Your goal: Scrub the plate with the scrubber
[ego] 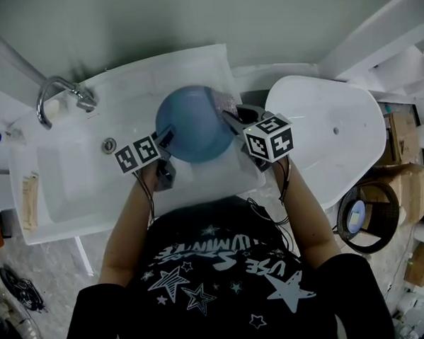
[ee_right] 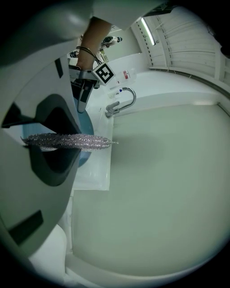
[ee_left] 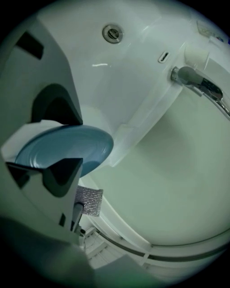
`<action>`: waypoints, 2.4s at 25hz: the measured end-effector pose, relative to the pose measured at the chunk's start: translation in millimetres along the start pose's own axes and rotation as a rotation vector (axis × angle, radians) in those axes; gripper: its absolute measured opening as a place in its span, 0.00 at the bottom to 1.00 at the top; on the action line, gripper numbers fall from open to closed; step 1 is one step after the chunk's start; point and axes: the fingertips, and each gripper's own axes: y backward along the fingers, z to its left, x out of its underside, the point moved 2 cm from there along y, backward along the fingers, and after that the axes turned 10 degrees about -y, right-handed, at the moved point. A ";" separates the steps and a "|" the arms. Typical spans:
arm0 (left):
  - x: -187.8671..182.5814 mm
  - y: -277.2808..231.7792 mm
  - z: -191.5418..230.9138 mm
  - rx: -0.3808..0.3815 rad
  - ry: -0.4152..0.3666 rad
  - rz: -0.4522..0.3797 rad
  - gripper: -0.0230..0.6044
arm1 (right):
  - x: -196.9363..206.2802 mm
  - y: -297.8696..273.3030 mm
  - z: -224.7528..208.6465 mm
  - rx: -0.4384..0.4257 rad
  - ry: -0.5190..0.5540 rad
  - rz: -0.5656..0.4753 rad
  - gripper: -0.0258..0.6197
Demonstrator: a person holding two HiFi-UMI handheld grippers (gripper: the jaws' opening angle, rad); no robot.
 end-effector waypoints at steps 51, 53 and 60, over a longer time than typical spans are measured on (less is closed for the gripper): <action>84.5 265.7 -107.5 -0.255 -0.666 -0.376 0.12 | 103.7 120.7 169.8 -0.096 -0.009 -0.214 0.17; 87.0 270.8 -108.2 -0.251 -0.669 -0.372 0.12 | 105.3 122.4 176.2 -0.105 0.002 -0.212 0.17; 92.6 289.7 -103.9 -0.215 -0.649 -0.384 0.12 | 113.4 126.6 193.8 -0.081 -0.008 -0.214 0.17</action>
